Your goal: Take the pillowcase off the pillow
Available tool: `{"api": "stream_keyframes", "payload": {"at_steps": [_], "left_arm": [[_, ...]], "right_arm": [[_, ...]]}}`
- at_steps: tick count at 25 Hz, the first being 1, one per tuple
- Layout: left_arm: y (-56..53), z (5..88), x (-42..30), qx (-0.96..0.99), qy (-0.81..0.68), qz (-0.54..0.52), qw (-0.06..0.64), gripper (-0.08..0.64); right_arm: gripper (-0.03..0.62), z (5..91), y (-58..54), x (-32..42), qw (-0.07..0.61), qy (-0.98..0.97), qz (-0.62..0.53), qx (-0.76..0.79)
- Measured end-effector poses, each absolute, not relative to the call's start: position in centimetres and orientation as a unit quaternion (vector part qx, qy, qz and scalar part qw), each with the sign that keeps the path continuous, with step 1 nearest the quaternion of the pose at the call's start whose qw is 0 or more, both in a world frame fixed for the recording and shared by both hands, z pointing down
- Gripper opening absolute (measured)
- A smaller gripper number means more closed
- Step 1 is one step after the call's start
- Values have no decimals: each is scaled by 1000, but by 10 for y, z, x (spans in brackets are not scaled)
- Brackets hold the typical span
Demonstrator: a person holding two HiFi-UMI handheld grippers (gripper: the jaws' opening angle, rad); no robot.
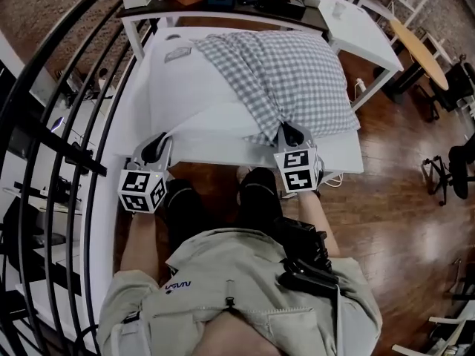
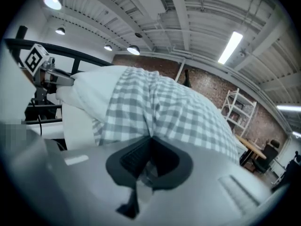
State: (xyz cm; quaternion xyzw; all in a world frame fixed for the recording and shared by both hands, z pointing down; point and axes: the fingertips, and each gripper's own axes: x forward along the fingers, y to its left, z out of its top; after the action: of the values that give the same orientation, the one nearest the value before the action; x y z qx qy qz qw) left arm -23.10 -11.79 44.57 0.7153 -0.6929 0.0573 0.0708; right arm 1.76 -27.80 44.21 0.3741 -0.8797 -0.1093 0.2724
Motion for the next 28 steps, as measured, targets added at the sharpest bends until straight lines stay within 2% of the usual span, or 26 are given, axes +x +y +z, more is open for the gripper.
{"api": "stream_keyframes", "payload": {"at_steps": [5, 7, 10, 14, 18, 23, 28], "left_arm": [[-108, 411, -219, 731, -678, 65, 37, 167], [-106, 389, -213, 734, -675, 67, 15, 176], [-107, 355, -203, 744, -665, 55, -20, 176], [-110, 298, -200, 752, -655, -4, -69, 176], [-156, 269, -222, 745, -660, 33, -94, 178], [-238, 270, -251, 746, -660, 83, -43, 212], [-296, 319, -257, 748, -645, 153, 24, 268]], "right_arm": [[51, 426, -266, 22, 243, -898, -94, 355], [72, 408, -258, 23, 215, -910, -80, 344], [72, 354, -246, 16, 132, -933, -75, 326], [72, 281, -249, -8, 61, -946, -118, 296], [91, 248, -278, -62, 69, -950, -164, 257], [118, 233, -328, -146, 125, -951, -176, 223], [152, 246, -360, -207, 202, -942, -173, 205]]}}
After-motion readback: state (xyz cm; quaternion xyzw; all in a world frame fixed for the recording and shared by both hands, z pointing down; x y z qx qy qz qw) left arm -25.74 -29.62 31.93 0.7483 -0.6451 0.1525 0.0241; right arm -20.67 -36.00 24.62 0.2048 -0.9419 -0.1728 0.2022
